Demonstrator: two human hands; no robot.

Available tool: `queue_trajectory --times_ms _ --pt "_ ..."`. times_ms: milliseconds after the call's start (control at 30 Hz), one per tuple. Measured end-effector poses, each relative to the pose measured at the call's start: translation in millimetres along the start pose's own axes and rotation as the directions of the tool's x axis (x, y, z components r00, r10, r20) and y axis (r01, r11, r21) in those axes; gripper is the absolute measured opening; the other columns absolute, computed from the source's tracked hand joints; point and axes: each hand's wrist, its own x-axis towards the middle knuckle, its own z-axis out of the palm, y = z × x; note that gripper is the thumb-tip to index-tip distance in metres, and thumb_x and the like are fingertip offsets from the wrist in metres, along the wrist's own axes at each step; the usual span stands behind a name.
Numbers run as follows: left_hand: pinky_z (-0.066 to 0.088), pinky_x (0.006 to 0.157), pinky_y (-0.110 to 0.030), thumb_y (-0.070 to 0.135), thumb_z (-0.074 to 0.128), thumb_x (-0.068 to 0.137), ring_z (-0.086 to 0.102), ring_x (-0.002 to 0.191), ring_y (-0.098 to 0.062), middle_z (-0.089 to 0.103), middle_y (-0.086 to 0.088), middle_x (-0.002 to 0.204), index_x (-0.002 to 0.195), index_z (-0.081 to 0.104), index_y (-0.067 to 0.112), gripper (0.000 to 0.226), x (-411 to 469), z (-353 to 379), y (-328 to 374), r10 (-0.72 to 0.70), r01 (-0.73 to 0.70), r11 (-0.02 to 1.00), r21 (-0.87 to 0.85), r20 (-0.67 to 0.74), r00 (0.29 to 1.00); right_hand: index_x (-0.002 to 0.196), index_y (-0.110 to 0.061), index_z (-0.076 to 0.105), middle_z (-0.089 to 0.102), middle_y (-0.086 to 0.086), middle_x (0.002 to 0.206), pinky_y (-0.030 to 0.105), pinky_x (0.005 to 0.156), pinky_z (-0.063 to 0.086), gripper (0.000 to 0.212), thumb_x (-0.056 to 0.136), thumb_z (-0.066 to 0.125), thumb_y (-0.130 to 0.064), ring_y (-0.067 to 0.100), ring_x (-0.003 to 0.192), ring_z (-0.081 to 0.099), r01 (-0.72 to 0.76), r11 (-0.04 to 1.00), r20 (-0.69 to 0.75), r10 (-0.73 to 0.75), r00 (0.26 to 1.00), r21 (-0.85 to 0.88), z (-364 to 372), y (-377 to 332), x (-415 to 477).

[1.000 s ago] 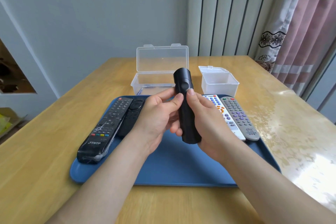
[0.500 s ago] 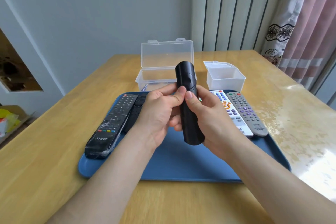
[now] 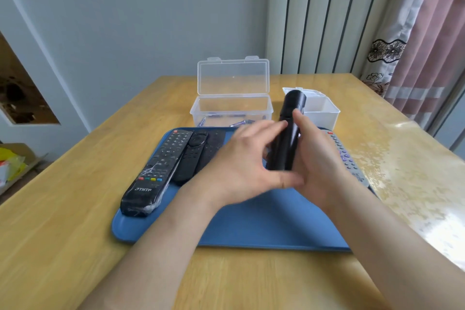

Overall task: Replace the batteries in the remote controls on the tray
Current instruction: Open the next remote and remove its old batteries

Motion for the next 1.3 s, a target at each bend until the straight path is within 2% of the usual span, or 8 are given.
queue_trajectory --times_ms 367,500,600,833,1000,1100,1200,1300 --pt "0.048 0.096 -0.023 0.039 0.078 0.069 0.063 0.1 0.003 0.071 0.014 0.108 0.119 0.066 0.037 0.051 -4.9 -22.9 4.5 -0.099 0.098 0.995 -0.034 -0.049 0.994 0.117 0.002 0.058 0.072 0.019 0.101 0.037 0.067 0.061 0.036 0.106 0.034 -0.023 0.028 0.083 0.072 0.041 0.997 0.015 -0.04 0.999 -0.07 -5.0 1.7 3.8" --pt "0.053 0.069 -0.024 0.017 0.059 0.079 0.065 0.065 -0.011 0.07 0.003 0.072 0.092 0.074 0.029 0.023 -3.7 -33.3 2.2 -0.082 0.078 0.997 -0.025 -0.27 0.959 0.113 -0.002 0.063 0.072 0.016 0.092 0.035 0.072 0.056 0.032 0.105 0.04 -0.023 0.025 0.078 0.069 0.094 0.969 -0.054 -0.109 0.993 -0.228 -4.7 1.9 5.1" --pt "0.05 0.072 -0.026 0.017 0.054 0.083 0.064 0.078 -0.017 0.069 0.009 0.074 0.095 0.073 0.028 0.025 -4.7 -47.4 -1.4 -0.237 0.322 0.922 0.215 -0.344 0.908 0.118 -0.012 0.064 0.074 0.009 0.086 0.031 0.065 0.053 0.024 0.099 0.049 -0.018 0.021 0.069 0.067 0.168 0.799 -0.066 -0.25 0.966 -0.578 -7.5 3.1 5.9" --pt "0.052 0.064 -0.025 0.027 0.046 0.084 0.057 0.048 -0.004 0.07 0.01 0.058 0.085 0.068 0.024 0.023 -8.0 -43.1 -8.1 -0.583 0.408 0.748 0.524 0.224 0.781 0.139 -0.022 0.046 0.059 -0.006 0.075 0.031 0.069 0.047 0.046 0.094 0.057 -0.02 0.016 0.076 0.057 0.25 0.251 0.148 -0.364 0.919 -0.935 -9.4 15.8 7.9" --pt "0.047 0.059 -0.023 0.045 0.053 0.088 0.052 0.046 -0.004 0.069 0.007 0.055 0.068 0.071 0.016 0.04 -10.1 -48.9 -6.0 -0.605 0.382 0.731 0.565 0.278 0.746 0.122 -0.013 0.061 0.071 0.018 0.089 0.048 0.071 0.06 0.032 0.091 0.057 -0.011 0.026 0.073 0.066 0.196 0.661 0.036 -0.247 0.968 -0.724 -9.5 12.6 11.1" --pt "0.046 0.056 -0.024 0.051 0.052 0.091 0.055 0.048 -0.005 0.069 0.006 0.055 0.068 0.07 0.017 0.044 -9.4 -50.3 -6.7 -0.529 0.385 0.79 0.476 0.215 0.821 0.094 -0.004 0.065 0.066 0.013 0.079 0.034 0.059 0.056 0.012 0.096 0.053 -0.006 0.018 0.063 0.063 0.097 0.914 0.0 -0.105 0.994 -0.394 -8.8 6.2 8.0" --pt "0.053 0.058 -0.031 0.039 0.058 0.093 0.063 0.053 -0.009 0.071 0.0 0.067 0.086 0.067 0.019 0.022 -4.1 -44.3 -2.2 -0.375 0.377 0.926 -0.022 0.052 0.925 0.09 -0.002 0.063 0.062 0.012 0.075 0.039 0.069 0.054 0.012 0.097 0.054 -0.008 0.02 0.061 0.062 0.097 0.977 -0.046 -0.107 0.993 -0.191 -10.6 1.8 10.0" --pt "0.054 0.058 -0.024 0.034 0.066 0.088 0.07 0.063 -0.016 0.075 -0.004 0.079 0.109 0.057 0.025 0.025 -3.1 -37.5 7.1 -0.352 0.389 0.849 -0.356 0.166 0.921 0.104 0.001 0.064 0.066 0.014 0.085 0.044 0.078 0.057 0.015 0.097 0.056 -0.01 0.024 0.072 0.066 0.153 0.98 -0.04 -0.159 0.986 -0.131 -10.0 0.5 9.3"
